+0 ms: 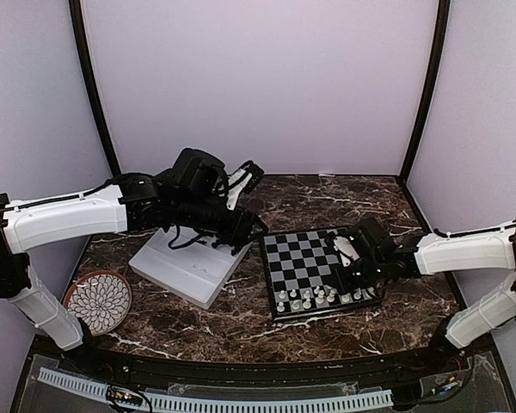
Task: Set up the chess pieces on the board
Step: Place the pawn at e2.
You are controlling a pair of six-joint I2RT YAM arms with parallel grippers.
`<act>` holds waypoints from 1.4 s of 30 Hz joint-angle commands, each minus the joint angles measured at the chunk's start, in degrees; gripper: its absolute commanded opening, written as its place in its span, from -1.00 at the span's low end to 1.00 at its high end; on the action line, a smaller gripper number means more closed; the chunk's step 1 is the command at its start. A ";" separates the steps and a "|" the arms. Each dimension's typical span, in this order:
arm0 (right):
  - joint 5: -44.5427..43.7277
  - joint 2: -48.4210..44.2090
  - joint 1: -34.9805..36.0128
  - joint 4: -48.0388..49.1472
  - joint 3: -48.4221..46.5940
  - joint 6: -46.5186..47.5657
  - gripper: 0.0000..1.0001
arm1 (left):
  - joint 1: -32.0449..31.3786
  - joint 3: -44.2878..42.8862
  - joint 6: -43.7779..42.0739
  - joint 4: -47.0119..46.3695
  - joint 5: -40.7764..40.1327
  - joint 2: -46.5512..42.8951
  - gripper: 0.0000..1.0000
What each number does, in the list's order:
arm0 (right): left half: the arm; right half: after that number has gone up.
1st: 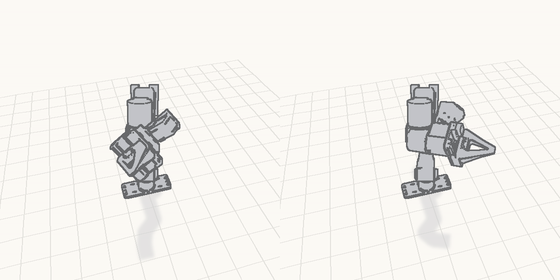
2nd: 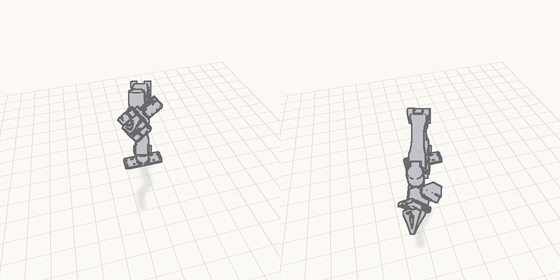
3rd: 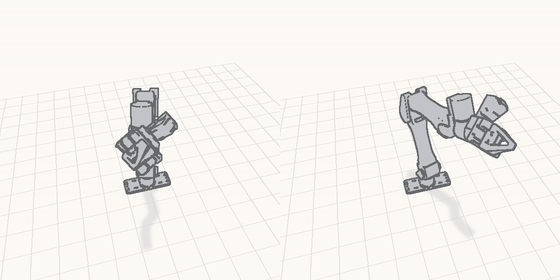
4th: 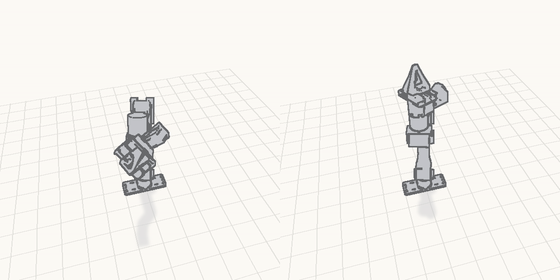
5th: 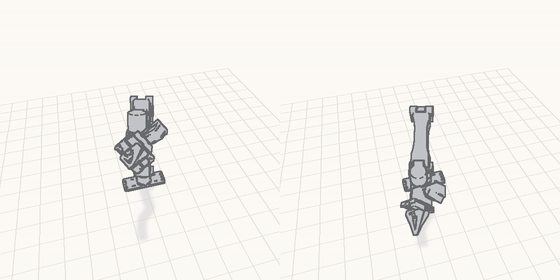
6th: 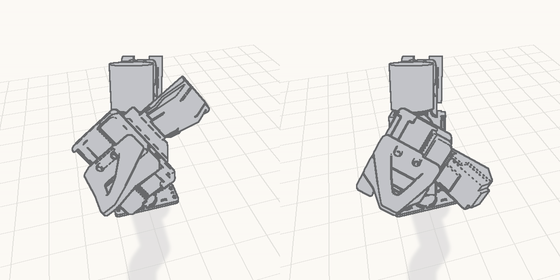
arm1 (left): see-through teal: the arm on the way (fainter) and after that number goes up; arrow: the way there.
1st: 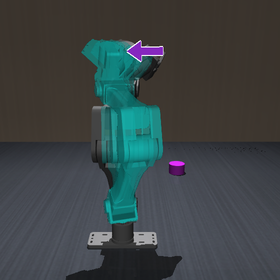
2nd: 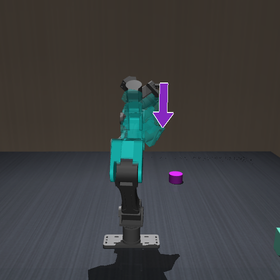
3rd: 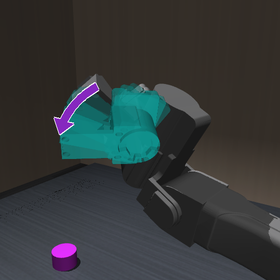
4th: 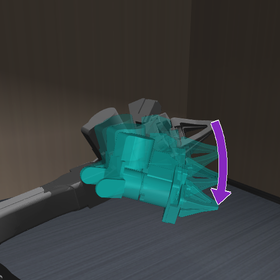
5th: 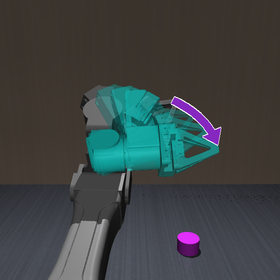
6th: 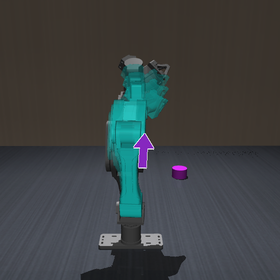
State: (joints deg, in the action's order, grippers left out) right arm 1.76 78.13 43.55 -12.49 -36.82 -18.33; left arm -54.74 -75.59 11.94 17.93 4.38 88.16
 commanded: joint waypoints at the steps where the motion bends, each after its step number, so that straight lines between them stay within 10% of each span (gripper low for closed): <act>1: 0.58 1.49 0.91 2.11 -1.77 0.88 -1.00 | 0.31 0.80 0.67 0.94 -0.63 -2.42 0.05; 37: -3.95 -1.05 1.45 -10.07 -8.59 1.68 -0.65 | 0.55 1.60 0.42 0.04 -0.73 -1.66 0.04; 42: -5.03 -4.64 1.45 -15.19 -14.24 1.79 -0.61 | 2.23 -0.49 8.91 11.44 -9.94 -0.21 0.03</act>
State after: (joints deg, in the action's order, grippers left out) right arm -1.67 77.38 44.64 -23.90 -45.89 -17.04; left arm -54.17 -74.85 14.02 19.33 2.00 88.14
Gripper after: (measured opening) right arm 0.187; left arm 0.518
